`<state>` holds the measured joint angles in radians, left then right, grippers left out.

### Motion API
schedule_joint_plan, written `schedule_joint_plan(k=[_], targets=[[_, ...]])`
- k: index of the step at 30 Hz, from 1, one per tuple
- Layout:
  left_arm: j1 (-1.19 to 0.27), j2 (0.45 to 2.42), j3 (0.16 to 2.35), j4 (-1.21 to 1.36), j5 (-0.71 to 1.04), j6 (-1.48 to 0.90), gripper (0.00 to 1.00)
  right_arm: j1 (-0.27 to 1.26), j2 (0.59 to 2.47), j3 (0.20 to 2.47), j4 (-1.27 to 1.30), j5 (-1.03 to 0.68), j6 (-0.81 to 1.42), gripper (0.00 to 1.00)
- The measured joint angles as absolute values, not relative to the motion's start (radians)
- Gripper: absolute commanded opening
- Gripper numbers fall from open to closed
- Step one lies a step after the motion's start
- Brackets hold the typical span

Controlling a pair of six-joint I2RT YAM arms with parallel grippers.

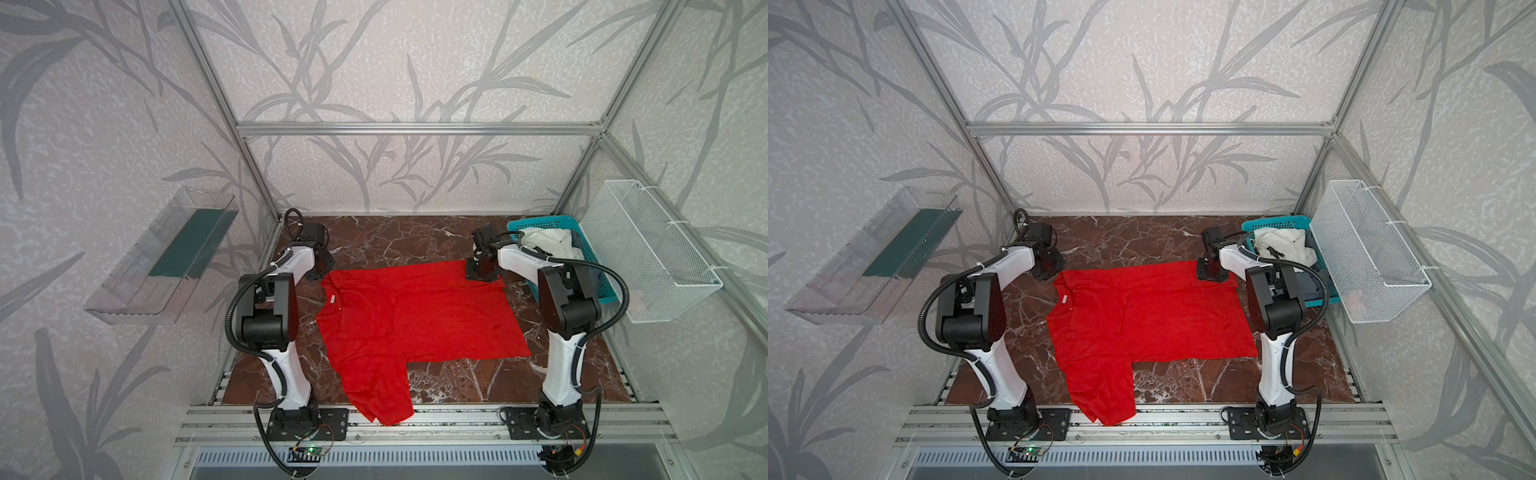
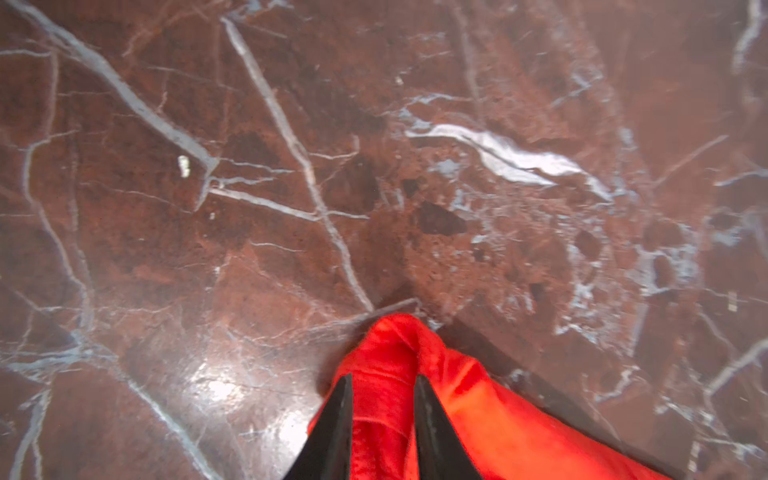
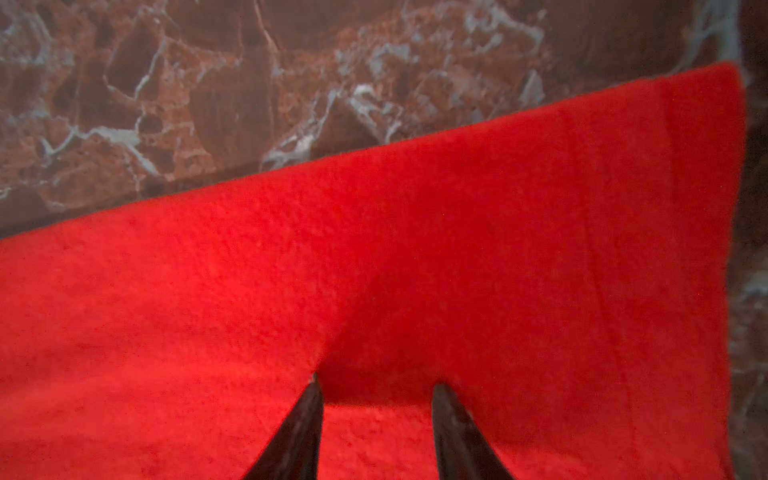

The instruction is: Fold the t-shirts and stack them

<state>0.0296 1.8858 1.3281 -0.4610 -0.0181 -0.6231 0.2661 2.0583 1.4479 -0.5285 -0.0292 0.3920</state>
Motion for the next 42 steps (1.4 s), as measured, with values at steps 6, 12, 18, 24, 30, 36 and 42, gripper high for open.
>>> schedule_joint_plan(k=[6, 12, 18, 24, 30, 36, 42], targets=[[-0.063, 1.897, 1.356, -0.467, 0.072, -0.619, 0.28, 0.287, 2.078, 1.550, -0.576, -0.037, 0.382, 0.45], [-0.131, 1.985, 1.370, -0.504, 0.104, -0.621, 0.29, 0.295, 2.138, 1.576, -0.580, -0.056, 0.376, 0.45], [-0.122, 2.075, 1.475, -0.554, 0.105, -0.620, 0.30, 0.294, 2.183, 1.639, -0.594, -0.073, 0.374, 0.45], [-0.107, 2.194, 1.663, -0.606, 0.102, -0.609, 0.31, 0.283, 2.268, 1.777, -0.625, -0.089, 0.377, 0.45], [-0.075, 2.402, 2.005, -0.661, 0.123, -0.578, 0.33, 0.259, 2.426, 2.041, -0.672, -0.102, 0.371, 0.45], [-0.036, 2.655, 2.458, -0.756, 0.185, -0.511, 0.38, 0.245, 2.637, 2.442, -0.776, -0.116, 0.345, 0.45], [-0.003, 2.708, 2.666, -0.802, 0.295, -0.452, 0.41, 0.245, 2.634, 2.606, -0.870, -0.113, 0.307, 0.49]])
